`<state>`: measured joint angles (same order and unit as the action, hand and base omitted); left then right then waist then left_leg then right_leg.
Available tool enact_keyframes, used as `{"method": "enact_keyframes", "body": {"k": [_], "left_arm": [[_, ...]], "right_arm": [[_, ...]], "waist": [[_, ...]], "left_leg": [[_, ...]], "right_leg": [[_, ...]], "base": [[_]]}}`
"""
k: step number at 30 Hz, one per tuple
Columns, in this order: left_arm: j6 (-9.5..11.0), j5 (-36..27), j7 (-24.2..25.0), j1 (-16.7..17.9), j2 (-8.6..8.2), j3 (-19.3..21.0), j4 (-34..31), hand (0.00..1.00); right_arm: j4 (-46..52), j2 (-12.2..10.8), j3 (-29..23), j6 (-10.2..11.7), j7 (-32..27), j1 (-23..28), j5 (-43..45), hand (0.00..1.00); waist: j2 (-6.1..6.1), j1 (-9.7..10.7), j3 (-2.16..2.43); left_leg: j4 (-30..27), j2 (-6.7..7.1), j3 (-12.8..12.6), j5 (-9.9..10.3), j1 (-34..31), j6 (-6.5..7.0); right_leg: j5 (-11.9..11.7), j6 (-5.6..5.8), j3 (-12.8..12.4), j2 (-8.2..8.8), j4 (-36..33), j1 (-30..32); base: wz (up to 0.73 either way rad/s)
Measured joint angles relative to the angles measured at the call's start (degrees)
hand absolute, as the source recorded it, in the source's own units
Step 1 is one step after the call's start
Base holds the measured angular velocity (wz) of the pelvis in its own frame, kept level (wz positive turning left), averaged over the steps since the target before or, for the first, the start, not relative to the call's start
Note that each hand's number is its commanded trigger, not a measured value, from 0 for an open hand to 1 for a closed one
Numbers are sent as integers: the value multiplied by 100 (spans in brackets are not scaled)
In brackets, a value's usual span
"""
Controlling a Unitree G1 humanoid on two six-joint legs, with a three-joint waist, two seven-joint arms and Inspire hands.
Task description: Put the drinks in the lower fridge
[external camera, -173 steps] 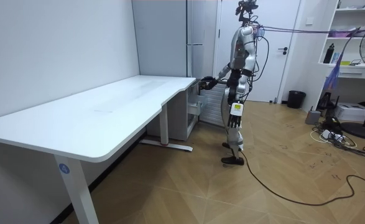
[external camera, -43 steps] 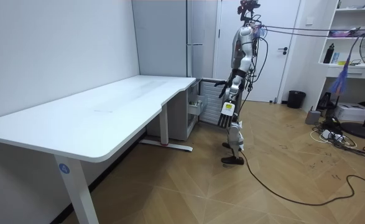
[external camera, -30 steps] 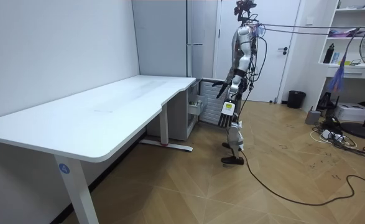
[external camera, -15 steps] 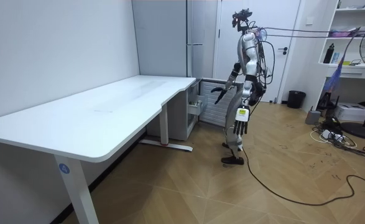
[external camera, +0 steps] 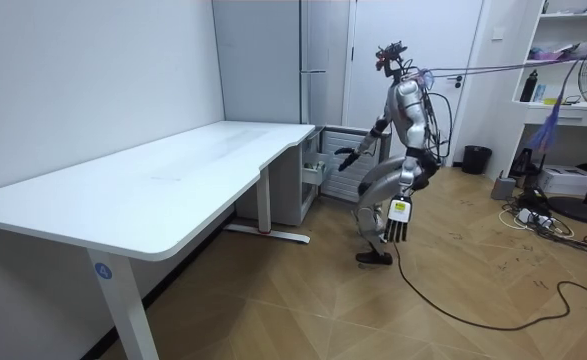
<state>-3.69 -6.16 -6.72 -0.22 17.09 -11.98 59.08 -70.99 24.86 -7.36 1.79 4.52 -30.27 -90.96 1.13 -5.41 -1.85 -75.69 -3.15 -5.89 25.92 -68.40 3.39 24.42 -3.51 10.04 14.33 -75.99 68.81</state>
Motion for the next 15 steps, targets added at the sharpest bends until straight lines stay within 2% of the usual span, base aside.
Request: {"method": "enact_keyframes", "body": {"k": [3, 5, 10, 15], "left_arm": [[-8, -108, 76, 97, 25, -24, -26, 0], [-7, -109, 129, 149, 24, -25, -67, 0], [5, -107, 207, 253, 92, -15, -194, 0], [-3, -108, 248, 463, 126, -17, -688, 0]], "right_arm": [[81, 140, 0, 10, -1, -99, -81, 0], [323, 224, 0, 12, -7, -151, -76, 0], [442, 234, 173, 1, -128, -211, -73, 0], [443, 237, 179, -14, -132, -213, -87, 0]], "waist": [[-13, 42, 3], [-31, 6, -1], [-148, 93, -15], [-238, 130, -20]], "left_leg": [[-255, 110, 4, 95, -108, 70], [-408, 108, -23, 151, -185, 57], [-711, 178, -12, 300, -268, 67], [-917, 205, -21, 381, -406, 113]], "right_leg": [[158, 57, -71, 170, -337, 119], [205, 78, -152, 163, -493, 232], [378, 106, -206, 258, -822, 309], [451, 136, -238, 351, -1017, 435]], "base": [[17], [0], [5], [2]]}}
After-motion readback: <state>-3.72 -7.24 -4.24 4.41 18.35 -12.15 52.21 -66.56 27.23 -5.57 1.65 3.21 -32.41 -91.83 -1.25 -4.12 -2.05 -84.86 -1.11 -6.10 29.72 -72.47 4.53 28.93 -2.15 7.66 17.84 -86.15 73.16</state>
